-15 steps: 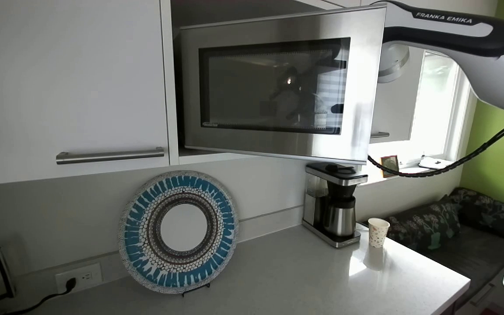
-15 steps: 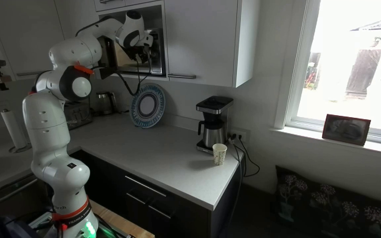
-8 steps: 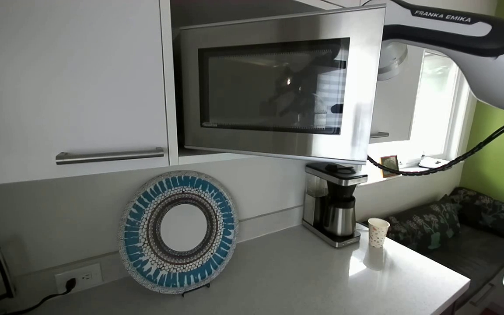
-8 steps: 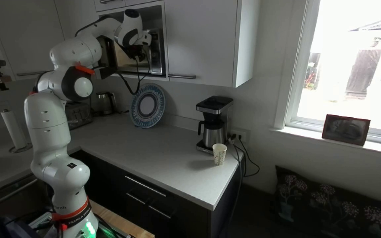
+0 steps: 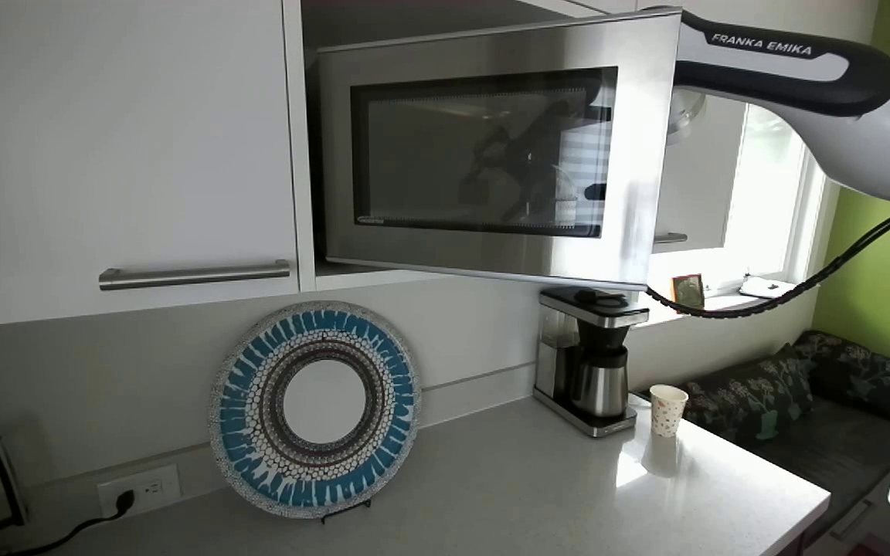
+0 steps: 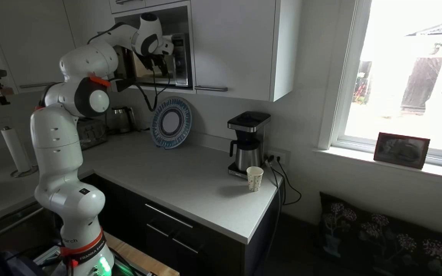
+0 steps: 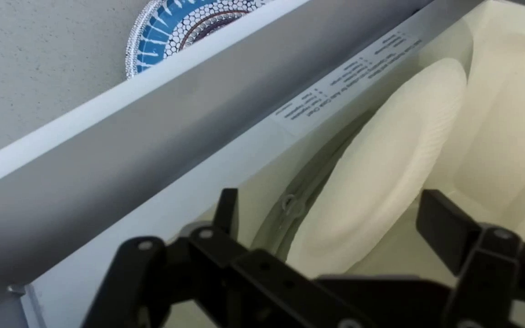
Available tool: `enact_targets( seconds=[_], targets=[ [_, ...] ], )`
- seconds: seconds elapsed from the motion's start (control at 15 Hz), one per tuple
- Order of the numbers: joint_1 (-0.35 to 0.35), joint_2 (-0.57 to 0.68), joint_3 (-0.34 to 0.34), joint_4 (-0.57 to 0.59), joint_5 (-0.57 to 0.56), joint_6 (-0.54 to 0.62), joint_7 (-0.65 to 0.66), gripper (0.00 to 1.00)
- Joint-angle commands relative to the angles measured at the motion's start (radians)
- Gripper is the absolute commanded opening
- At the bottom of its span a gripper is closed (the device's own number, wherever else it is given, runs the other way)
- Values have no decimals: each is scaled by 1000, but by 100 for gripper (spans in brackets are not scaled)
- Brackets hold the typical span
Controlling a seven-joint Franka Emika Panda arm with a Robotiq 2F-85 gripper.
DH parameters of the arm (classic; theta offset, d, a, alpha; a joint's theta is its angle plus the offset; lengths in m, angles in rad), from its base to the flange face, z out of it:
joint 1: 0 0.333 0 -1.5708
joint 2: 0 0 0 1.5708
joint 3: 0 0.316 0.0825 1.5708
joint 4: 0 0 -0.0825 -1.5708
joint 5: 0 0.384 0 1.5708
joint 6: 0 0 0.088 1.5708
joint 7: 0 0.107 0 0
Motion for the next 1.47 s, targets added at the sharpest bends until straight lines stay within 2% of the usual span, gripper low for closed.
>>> enact_targets(
  seconds=[0.0,0.13,0.27,0.4,0.8,0.93,1.2,1.33,1.4],
  targets=[
    [12,78,5,53,-31,13,42,100],
    [14,82,4,56,-38,7,60,99],
    [14,84,4,57,-42,2,75,89],
    [14,86,3,59,-43,-3,83,62],
    [11,80,2,53,-38,-18,96,14],
    [9,78,2,50,-34,-29,96,1],
    [7,81,1,51,-28,-40,98,0],
    [8,78,2,51,-28,-9,97,0],
    [11,77,2,51,-39,11,96,24]
  ],
)
